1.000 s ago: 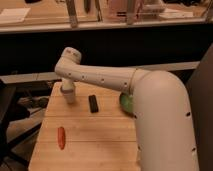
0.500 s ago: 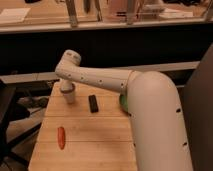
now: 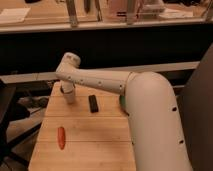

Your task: Place the white sponge in the ceramic cup

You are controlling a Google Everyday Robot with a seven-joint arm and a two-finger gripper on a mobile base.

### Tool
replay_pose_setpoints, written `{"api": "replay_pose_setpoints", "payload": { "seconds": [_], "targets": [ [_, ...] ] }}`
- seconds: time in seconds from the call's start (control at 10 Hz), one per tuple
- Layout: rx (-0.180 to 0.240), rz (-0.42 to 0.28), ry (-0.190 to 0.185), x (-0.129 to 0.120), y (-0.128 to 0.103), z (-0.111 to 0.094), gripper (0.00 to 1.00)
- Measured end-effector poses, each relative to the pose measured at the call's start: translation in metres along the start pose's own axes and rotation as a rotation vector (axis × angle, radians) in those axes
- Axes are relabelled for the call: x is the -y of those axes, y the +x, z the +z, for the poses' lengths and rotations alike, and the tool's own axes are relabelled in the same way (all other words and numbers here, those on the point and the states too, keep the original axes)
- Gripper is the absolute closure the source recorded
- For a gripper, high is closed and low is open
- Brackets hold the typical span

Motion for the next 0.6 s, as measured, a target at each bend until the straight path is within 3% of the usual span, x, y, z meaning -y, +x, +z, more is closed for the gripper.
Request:
{"api": "replay_pose_setpoints", "payload": {
  "seconds": [0.6],
  "targets": [
    [-0.016, 0.009, -0.003, -0.007, 0.007, -0.015, 0.2]
  ]
}}
